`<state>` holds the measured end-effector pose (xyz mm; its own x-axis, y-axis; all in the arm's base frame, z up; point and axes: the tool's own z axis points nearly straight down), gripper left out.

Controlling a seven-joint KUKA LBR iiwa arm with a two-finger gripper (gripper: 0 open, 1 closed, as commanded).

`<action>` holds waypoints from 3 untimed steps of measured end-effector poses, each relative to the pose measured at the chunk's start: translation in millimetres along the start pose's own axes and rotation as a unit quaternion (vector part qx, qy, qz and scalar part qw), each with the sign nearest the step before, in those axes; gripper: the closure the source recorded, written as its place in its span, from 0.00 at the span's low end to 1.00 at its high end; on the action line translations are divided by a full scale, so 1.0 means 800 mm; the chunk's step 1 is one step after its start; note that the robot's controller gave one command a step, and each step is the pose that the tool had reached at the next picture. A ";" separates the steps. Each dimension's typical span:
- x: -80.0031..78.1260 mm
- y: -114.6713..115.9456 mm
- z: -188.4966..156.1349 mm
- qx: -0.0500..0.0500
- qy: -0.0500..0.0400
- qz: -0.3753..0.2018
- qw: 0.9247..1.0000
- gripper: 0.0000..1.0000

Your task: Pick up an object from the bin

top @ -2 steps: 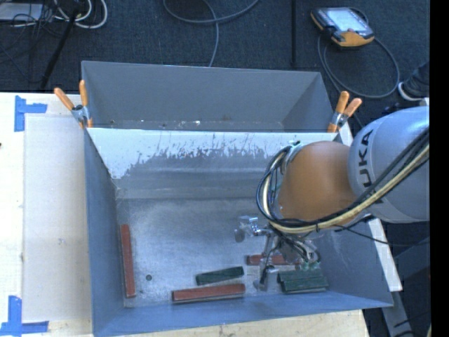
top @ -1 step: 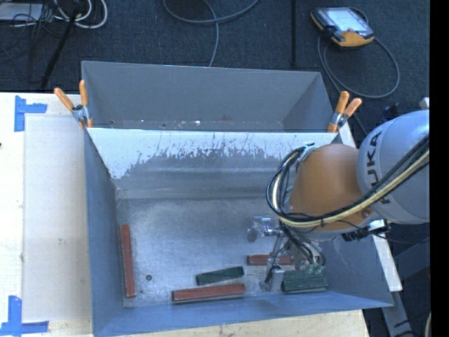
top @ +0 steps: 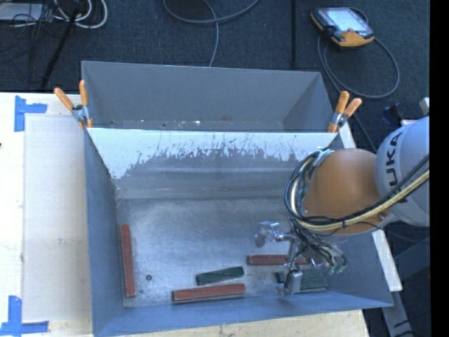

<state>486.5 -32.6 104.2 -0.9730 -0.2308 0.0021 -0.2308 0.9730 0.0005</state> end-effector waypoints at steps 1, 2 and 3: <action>-0.040 -0.079 0.042 0.000 -0.002 0.056 0.998 1.00; -0.040 -0.079 0.042 0.000 -0.002 0.056 0.998 1.00; -0.053 -0.090 -0.024 -0.001 0.002 0.065 0.998 1.00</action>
Offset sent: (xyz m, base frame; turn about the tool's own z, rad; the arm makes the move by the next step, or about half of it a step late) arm 0.0000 0.0000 0.0000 0.0000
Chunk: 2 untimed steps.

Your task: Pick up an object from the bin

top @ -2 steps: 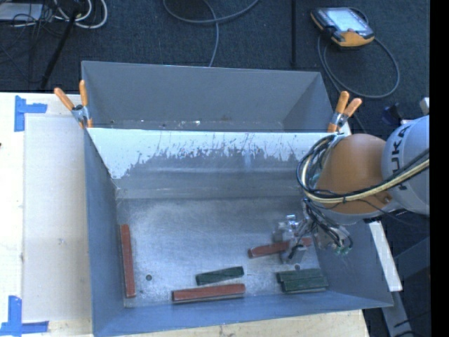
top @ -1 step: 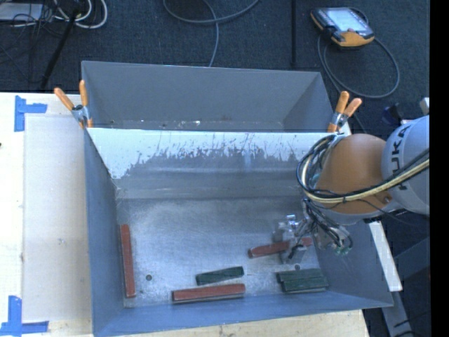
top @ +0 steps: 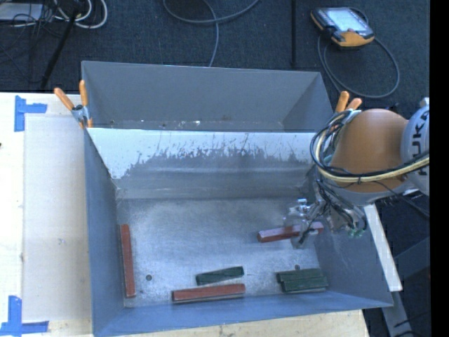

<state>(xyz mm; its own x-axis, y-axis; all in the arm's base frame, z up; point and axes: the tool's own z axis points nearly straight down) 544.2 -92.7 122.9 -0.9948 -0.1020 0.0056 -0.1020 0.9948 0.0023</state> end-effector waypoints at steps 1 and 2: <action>-0.017 -0.018 -0.085 0.000 -0.002 -0.020 1.000 1.00; -0.020 -0.021 -0.104 0.001 -0.003 -0.025 1.000 1.00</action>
Offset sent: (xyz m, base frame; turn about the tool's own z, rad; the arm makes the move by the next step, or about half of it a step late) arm 0.0157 -0.0127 0.0897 -0.0103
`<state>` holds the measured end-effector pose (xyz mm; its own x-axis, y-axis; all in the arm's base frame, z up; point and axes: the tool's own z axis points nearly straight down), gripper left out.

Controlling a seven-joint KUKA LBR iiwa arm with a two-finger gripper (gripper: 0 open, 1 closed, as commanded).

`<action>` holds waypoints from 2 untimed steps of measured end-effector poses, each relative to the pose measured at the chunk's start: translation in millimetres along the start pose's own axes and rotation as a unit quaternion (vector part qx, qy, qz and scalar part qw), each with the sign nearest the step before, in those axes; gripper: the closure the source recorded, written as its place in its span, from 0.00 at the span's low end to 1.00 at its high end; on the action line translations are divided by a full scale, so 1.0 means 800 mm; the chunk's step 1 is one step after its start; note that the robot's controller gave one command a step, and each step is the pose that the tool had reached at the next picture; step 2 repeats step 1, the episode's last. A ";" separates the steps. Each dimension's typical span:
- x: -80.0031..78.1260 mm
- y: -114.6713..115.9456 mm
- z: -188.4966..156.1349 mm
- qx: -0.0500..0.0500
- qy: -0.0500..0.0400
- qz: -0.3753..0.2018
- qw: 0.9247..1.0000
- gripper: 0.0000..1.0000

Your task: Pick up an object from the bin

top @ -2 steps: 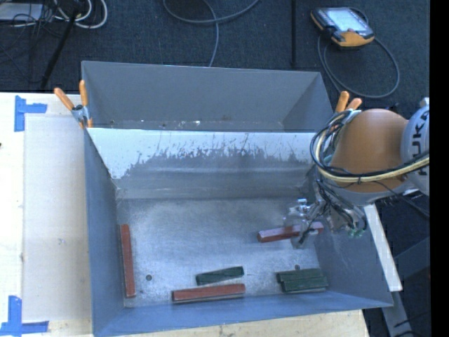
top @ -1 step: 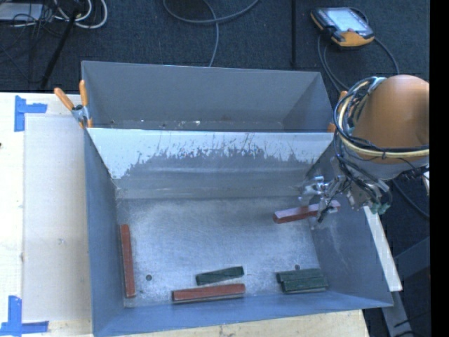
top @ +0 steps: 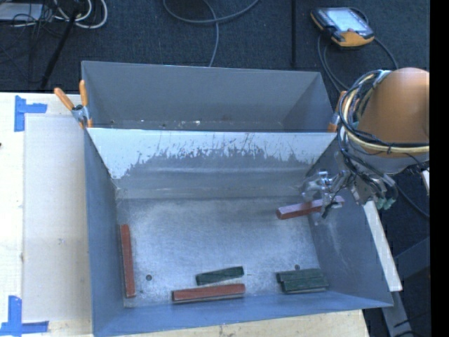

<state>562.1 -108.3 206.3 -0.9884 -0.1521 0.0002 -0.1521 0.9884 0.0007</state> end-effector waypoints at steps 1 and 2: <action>0.001 -0.001 -0.015 0.001 -0.002 -0.001 1.000 1.00; 0.001 -0.001 -0.015 0.001 -0.002 -0.001 1.000 1.00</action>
Offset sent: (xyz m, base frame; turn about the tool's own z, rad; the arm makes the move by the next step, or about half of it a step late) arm -0.0127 0.0239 -0.0743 -0.4009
